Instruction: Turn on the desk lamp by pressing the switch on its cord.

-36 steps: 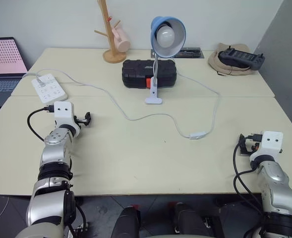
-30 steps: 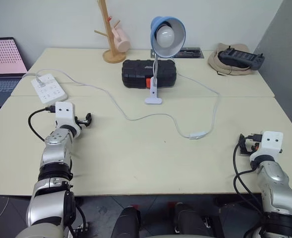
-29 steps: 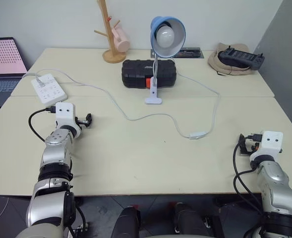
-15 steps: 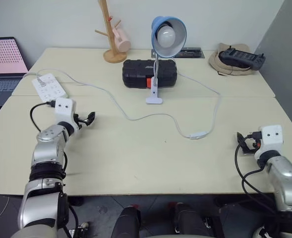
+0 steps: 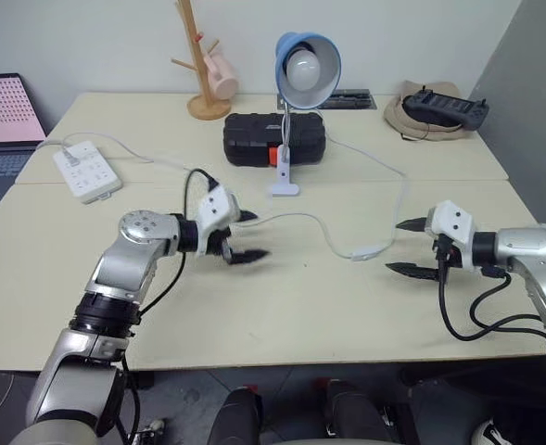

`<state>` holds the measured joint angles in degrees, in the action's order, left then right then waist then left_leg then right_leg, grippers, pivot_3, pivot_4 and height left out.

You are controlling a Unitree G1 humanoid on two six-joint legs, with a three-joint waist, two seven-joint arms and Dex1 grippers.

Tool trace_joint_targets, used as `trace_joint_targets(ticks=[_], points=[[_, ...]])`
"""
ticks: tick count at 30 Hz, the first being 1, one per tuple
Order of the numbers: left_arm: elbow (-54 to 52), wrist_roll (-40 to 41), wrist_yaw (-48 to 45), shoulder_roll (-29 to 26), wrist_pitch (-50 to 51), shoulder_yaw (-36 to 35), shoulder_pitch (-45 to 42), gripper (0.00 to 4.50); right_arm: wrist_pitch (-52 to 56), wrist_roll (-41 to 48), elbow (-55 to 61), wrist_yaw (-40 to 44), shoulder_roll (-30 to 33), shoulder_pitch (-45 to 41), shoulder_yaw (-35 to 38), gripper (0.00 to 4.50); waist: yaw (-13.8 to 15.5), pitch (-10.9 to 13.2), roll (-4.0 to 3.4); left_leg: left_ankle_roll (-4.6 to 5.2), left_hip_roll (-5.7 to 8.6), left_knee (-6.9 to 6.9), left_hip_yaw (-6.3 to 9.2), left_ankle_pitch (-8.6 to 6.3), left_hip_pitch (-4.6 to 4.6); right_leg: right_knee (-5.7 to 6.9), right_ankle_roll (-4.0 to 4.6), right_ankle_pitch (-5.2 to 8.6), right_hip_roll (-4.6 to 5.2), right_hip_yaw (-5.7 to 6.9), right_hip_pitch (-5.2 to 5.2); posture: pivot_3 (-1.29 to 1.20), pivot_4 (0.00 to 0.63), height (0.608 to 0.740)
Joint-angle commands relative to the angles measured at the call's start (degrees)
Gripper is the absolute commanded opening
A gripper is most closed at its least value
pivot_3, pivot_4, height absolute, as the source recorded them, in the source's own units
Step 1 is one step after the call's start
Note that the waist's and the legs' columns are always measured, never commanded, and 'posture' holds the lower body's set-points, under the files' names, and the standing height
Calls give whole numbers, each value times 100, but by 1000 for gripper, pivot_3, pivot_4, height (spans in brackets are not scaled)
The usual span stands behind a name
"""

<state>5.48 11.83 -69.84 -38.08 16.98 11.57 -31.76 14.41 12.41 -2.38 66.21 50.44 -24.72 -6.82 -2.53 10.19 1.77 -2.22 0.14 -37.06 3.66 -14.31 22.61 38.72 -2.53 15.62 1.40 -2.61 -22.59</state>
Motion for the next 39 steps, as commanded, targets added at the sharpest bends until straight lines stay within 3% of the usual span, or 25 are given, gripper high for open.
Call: trace_joint_targets(ticks=[1,10,21,27,39], points=[[-671,178,-409,-174,65,119,48,4468,-181,-71,-115,318,-84,-293,-160,4500,34,3,-3,0,0,-1,1,0,4,-1,0,0,1,0,-4,0,150,740],[-1094,153,-240,21,92,199,215,4468,-1231,-743,-1079,698,-382,-904,-743,4500,70,5,-6,1,4,-8,5,0,11,1,0,1,2,4,-7,0,150,740],[-1482,377,-135,-87,118,-45,529,4468,-1422,-1046,-1717,1029,-496,-1180,-928,4500,75,6,-9,1,3,-6,6,0,13,3,1,1,3,3,-12,0,150,740],[-2015,1017,145,-7,945,-307,405,4500,-1410,-1091,-1817,1187,-506,-1229,-927,3389,72,6,-9,1,3,-7,8,0,13,3,1,1,5,4,-11,0,150,740],[-2380,1298,256,-153,1257,-422,406,4500,-1908,-1425,-2323,1117,-396,-1326,-925,563,72,6,-10,1,4,-7,11,0,10,3,1,1,4,5,-8,0,150,740]])
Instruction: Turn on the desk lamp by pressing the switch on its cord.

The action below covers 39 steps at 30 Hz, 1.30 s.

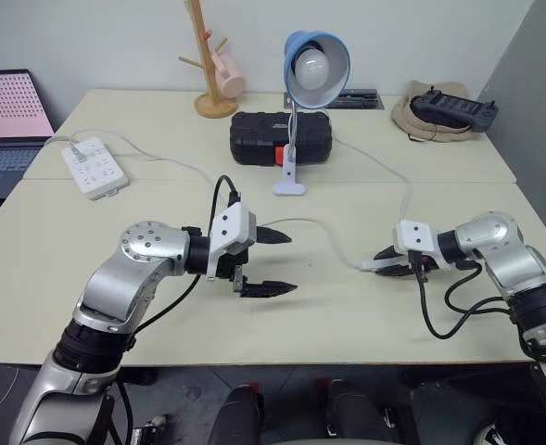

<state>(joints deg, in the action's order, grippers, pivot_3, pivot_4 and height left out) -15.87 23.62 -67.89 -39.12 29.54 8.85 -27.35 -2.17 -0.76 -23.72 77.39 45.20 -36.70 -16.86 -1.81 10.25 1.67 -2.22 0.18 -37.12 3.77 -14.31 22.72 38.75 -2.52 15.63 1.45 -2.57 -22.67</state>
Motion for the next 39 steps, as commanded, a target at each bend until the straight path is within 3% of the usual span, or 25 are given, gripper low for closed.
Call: trace_joint_targets(ticks=[1,10,15,22,27,34,39], points=[[-231,111,77,-38,-8,-136,-35,4500,-315,-157,-276,-43,123,-157,87,445,1,0,0,0,0,0,0,0,0,0,0,0,0,0,0,0,150,740],[-182,113,223,67,-51,-98,-1,4500,-398,-203,-442,-25,88,-278,125,433,1,0,0,0,0,-5,0,0,-3,0,0,0,0,0,6,0,150,740],[-162,190,269,72,38,-151,-11,4500,523,262,41,101,-50,-286,323,433,1,0,-1,0,0,-5,1,0,-3,1,0,0,0,0,6,0,150,740],[341,1558,1358,589,1945,-1194,-72,4500,4880,2242,1277,-354,-661,-743,1352,433,-23,5,-9,0,-10,-6,39,0,-3,13,0,0,0,3,2,0,150,740],[104,2797,2381,1203,3142,-1975,1,4500,6863,3377,1838,-646,-785,-824,1906,433,24,5,-9,0,-3,-5,64,0,9,10,1,0,1,22,3,0,150,740],[140,5238,3916,2173,4305,-2637,73,4500,8228,4347,2021,-1263,-1139,-1110,2483,433,15,5,-9,0,11,-10,57,0,16,8,-12,7,47,19,3,0,150,740],[89,5689,4542,2380,4195,-2397,156,4500,8577,4719,2218,-1436,-1129,-1155,2500,433,14,5,-9,0,17,-8,58,0,12,10,-12,7,41,21,3,0,150,740]])
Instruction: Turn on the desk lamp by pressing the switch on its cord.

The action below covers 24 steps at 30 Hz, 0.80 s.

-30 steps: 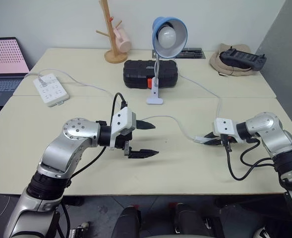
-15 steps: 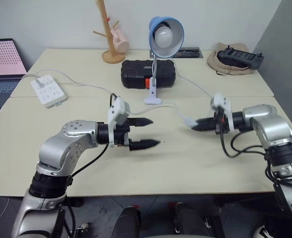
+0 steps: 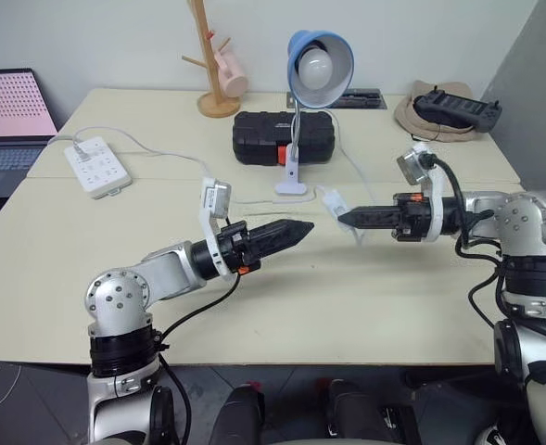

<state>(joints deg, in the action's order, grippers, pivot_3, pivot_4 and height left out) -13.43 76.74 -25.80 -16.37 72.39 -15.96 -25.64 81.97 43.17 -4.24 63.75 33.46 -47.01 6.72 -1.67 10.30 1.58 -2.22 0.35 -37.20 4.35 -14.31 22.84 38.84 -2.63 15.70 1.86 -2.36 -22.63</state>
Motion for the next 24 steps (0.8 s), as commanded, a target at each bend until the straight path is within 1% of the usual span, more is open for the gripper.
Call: trace_joint_targets(ticks=[1,3,7,17,24], points=[[-122,492,433,139,-129,97,-38,4500,202,391,301,-89,55,-122,129,433,0,0,0,0,2,0,-1,0,1,0,0,0,-1,0,0,0,150,740],[-91,666,586,172,-199,130,-78,4500,249,488,364,-107,84,-107,93,433,0,0,0,0,3,-1,-2,0,1,-1,0,0,-1,-1,0,0,150,740],[-53,730,711,178,-347,300,-104,4500,276,619,436,-165,144,-66,22,433,0,0,0,0,8,-1,-6,0,1,-2,0,0,-5,-2,0,0,150,740],[224,515,443,85,-639,563,-198,4500,369,979,686,-300,268,26,-20,433,1,0,0,0,9,1,-10,0,1,-9,0,0,-19,-4,0,0,150,740],[215,355,204,36,-759,763,-174,4500,412,1151,784,-464,254,73,24,433,2,0,0,0,8,5,-11,0,2,-18,1,0,-21,-5,0,0,150,740]])
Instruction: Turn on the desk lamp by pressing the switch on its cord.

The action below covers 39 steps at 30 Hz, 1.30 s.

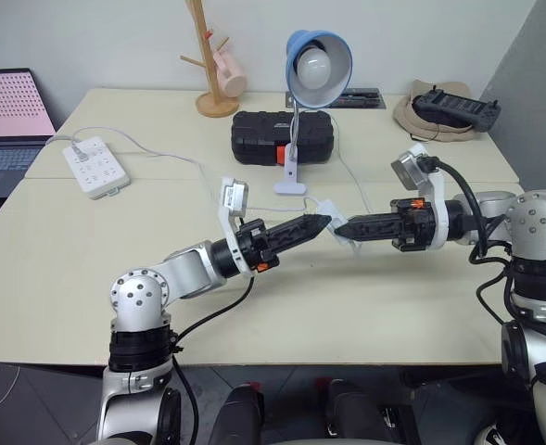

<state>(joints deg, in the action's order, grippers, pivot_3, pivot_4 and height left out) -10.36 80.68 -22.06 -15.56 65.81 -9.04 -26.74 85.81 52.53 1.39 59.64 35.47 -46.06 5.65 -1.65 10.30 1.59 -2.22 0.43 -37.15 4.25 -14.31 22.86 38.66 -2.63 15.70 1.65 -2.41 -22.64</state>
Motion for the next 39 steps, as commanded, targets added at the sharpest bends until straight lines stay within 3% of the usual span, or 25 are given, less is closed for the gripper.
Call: trace_joint_targets(ticks=[1,18,30,39], points=[[-91,-49,-193,-45,-105,87,-60,4127,24,238,224,-73,55,-19,132,433,0,0,0,0,0,0,0,0,0,-1,0,0,0,0,0,0,150,740],[-79,65,-34,87,-206,193,-95,827,11,473,310,-262,13,-8,61,433,0,0,0,0,0,8,1,0,3,-11,0,0,0,0,0,0,150,740],[-107,552,334,126,-225,155,-184,720,-23,515,281,-297,32,-17,51,433,1,0,0,0,-1,9,1,0,3,-13,0,0,0,0,0,0,150,740],[-334,2020,1136,-53,-244,241,-90,683,183,862,497,-270,167,-145,187,433,2,0,0,0,-5,10,3,0,5,-16,-1,0,1,0,0,0,150,740]])
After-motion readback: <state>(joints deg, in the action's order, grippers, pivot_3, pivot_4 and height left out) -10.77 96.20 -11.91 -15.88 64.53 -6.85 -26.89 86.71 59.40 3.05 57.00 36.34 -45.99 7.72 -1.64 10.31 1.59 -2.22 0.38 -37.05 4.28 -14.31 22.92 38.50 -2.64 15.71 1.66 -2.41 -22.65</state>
